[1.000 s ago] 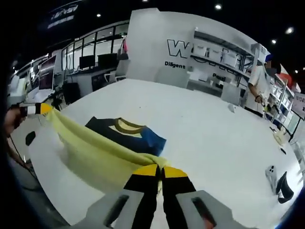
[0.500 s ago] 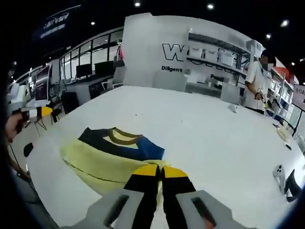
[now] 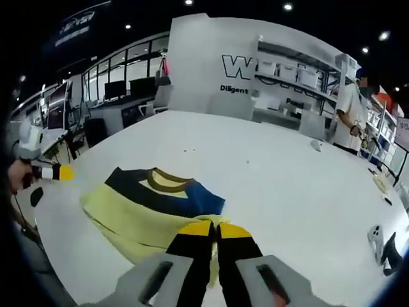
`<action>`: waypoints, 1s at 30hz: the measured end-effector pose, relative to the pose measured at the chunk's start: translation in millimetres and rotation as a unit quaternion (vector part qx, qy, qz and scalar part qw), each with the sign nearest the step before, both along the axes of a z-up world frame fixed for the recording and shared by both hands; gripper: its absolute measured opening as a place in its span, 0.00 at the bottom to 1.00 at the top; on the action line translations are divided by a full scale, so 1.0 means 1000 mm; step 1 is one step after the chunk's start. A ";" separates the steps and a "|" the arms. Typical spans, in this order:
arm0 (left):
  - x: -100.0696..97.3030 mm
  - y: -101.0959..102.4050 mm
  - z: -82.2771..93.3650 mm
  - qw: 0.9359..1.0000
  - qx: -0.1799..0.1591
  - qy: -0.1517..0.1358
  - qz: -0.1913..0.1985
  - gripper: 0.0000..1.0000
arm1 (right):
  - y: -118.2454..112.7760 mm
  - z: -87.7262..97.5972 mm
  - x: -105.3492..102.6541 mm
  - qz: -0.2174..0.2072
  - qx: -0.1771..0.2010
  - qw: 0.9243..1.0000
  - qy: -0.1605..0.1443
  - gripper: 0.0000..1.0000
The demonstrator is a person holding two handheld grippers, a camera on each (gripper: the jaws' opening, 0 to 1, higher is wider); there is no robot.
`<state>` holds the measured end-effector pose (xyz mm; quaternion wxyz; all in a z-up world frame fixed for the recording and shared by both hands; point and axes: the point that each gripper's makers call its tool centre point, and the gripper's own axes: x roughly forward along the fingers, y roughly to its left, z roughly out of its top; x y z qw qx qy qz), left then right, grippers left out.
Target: Fold the garment on the visible template until the final outline fits inside the template.
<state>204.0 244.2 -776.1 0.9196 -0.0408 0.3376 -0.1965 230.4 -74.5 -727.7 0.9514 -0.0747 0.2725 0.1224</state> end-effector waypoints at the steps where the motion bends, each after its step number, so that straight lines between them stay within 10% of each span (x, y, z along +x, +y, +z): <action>1: -0.002 -0.002 -0.004 1.000 0.003 0.002 -0.008 0.10 | 0.000 -0.001 0.000 0.000 0.000 1.000 0.001 0.00; 4: -0.012 -0.023 -0.022 0.999 -0.015 0.026 -0.046 0.27 | 0.000 -0.002 -0.001 -0.001 0.002 1.000 0.003 0.00; 17: -0.006 -0.029 -0.052 0.997 0.023 0.035 -0.065 0.31 | 0.000 -0.005 -0.005 -0.002 0.004 1.000 0.008 0.00; 30: 0.002 -0.033 -0.063 0.998 -0.010 0.055 -0.034 0.00 | -0.001 -0.009 -0.008 -0.006 0.004 1.000 0.014 0.00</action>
